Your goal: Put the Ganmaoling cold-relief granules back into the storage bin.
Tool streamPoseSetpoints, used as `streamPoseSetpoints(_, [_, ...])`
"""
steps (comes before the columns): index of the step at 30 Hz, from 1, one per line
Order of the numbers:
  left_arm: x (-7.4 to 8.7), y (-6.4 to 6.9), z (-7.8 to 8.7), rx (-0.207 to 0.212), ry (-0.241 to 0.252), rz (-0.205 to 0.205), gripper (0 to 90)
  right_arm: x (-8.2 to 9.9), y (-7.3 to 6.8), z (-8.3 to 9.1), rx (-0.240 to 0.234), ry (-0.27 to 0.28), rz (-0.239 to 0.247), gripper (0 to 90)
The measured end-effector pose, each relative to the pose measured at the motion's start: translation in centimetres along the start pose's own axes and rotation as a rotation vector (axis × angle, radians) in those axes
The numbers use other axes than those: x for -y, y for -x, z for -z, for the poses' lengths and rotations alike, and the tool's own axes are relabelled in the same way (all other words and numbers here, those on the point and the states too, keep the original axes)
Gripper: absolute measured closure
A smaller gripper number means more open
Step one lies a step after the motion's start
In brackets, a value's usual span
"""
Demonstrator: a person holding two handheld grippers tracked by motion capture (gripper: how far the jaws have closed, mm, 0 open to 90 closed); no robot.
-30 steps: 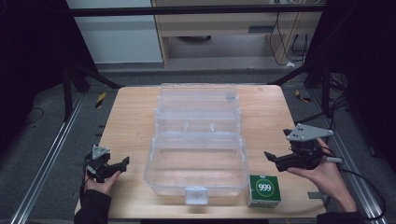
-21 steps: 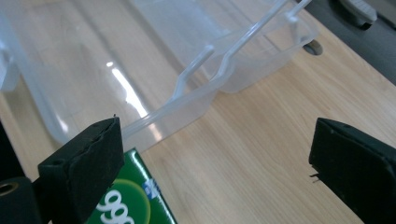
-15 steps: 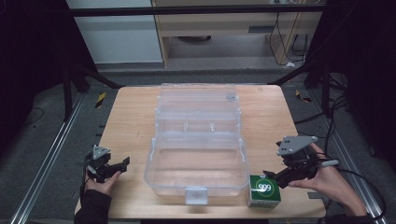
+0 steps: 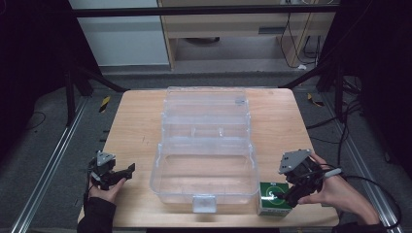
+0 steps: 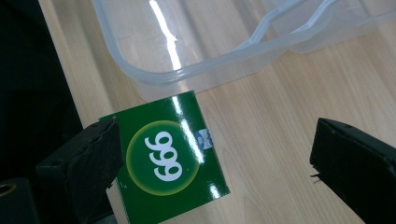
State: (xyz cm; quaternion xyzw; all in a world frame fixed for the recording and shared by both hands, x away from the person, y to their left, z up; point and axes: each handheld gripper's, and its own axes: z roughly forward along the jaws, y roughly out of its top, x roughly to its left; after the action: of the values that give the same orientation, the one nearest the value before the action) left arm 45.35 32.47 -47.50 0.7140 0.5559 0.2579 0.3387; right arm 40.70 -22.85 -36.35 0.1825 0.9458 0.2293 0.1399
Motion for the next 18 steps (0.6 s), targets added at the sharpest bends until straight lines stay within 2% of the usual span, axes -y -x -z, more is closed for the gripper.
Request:
streamPoseSetpoints(7, [0.0, 0.0, 0.0, -0.002, -0.001, -0.002, 19.4, 0.1, -0.3, -1.1, -0.028, -0.066, 0.022, 3.0])
streamPoseSetpoints(18, [0.0, 0.0, 0.0, -0.001, -0.001, -0.003, 19.4, 0.3, -1.1, -2.7, -0.082, -0.12, 0.057, 2.3])
